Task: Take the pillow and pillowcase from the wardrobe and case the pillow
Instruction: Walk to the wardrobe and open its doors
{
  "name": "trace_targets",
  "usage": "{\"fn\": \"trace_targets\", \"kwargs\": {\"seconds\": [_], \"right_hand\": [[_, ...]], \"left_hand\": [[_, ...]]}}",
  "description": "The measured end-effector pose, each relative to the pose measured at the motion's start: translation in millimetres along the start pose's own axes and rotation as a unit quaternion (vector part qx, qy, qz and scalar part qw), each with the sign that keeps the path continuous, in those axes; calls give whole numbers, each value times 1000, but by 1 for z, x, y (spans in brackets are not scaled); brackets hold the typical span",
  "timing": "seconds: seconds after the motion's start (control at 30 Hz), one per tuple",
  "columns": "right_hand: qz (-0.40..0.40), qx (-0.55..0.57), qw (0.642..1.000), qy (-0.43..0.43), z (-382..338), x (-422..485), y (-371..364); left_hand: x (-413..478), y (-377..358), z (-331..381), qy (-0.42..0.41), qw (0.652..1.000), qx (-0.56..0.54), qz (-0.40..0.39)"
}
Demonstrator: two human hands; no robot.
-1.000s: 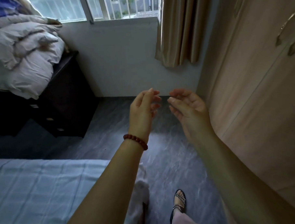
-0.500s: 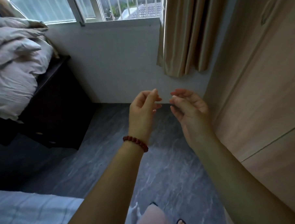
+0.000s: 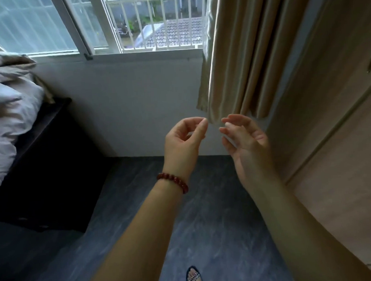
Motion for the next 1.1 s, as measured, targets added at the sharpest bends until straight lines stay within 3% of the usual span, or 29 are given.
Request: {"fn": "trace_targets", "kwargs": {"seconds": [0.27,0.67,1.1], "right_hand": [[-2,-2,1000,9,20,82,-36],[-15,19,1000,18,28,238,-52],[55,50,995,72,14,375,-35]], "left_hand": [[90,15,-11,34,999,-19,6],[243,-15,-36,19,1000,5,-6],[386,-87,-48,-12,992,-50,-119]]}}
Point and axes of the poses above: each hand's wrist, its own x-axis towards the middle knuckle, its own y-axis out of the back of the hand, z = x × y, the point moved 1 cm from there along x, towards the middle knuckle, and after that the axes turned 3 degrees about -x, right-handed, at the moved point
